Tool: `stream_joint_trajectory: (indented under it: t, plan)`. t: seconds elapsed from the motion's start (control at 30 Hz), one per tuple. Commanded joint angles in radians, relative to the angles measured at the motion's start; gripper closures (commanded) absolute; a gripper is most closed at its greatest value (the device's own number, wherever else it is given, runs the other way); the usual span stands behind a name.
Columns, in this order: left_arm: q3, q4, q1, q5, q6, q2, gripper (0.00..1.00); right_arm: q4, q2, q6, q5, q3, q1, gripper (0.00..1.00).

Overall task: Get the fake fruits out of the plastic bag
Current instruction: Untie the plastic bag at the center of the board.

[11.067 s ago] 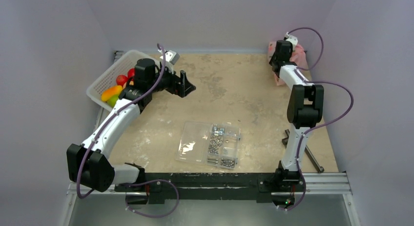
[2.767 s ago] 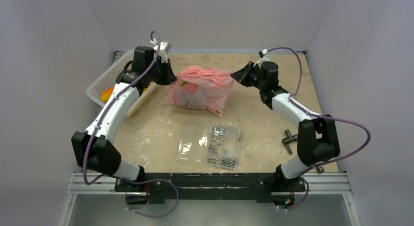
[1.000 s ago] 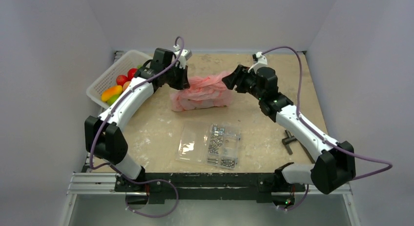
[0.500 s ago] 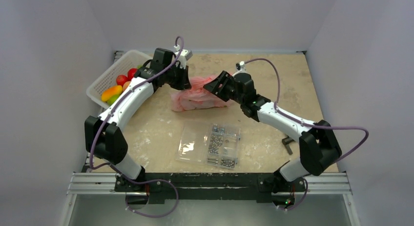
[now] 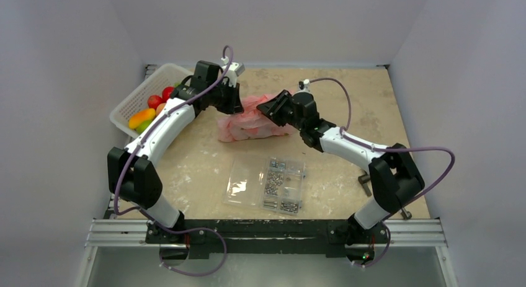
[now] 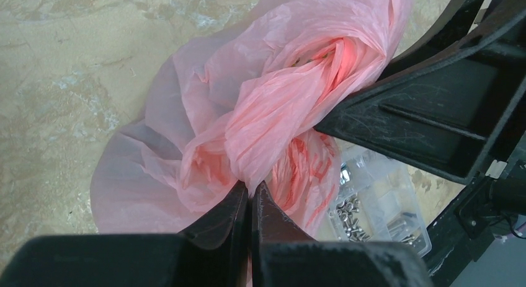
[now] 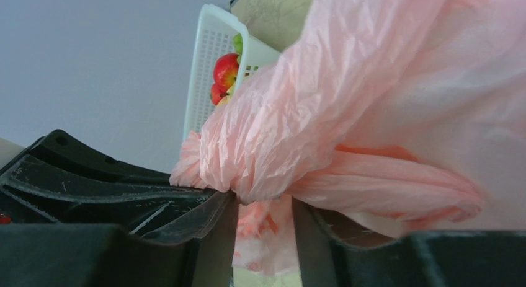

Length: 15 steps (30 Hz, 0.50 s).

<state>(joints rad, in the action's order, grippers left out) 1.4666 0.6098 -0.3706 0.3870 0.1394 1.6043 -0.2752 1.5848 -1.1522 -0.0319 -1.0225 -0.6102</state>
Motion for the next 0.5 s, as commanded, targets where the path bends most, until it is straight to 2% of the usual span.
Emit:
stream_joint_trajectory:
  t: [0.0,0.13,0.2,0.3,0.4,0.47]
  plan:
    - [0.009,-0.037,0.007,0.014,0.016,-0.047,1.00,-0.095,-0.002,-0.048,0.035,-0.045,-0.006,0.71]
    - [-0.008,-0.053,0.038,-0.018,0.036,-0.072,1.00,-0.125,-0.045,-0.048,0.000,-0.030,0.047,0.99]
    - [-0.014,-0.061,0.052,-0.028,0.042,-0.084,1.00,-0.166,-0.068,-0.046,-0.044,-0.008,0.084,1.00]
    - [-0.021,-0.074,0.054,-0.007,0.040,-0.091,1.00,-0.147,-0.086,0.008,-0.028,-0.023,0.089,1.00]
    - [-0.023,-0.085,0.053,0.033,0.048,-0.087,1.00,-0.208,-0.099,-0.034,-0.039,0.013,0.095,1.00]
    - [-0.025,-0.082,0.053,0.002,0.048,-0.089,1.00,-0.263,-0.143,-0.079,-0.007,0.076,0.133,1.00]
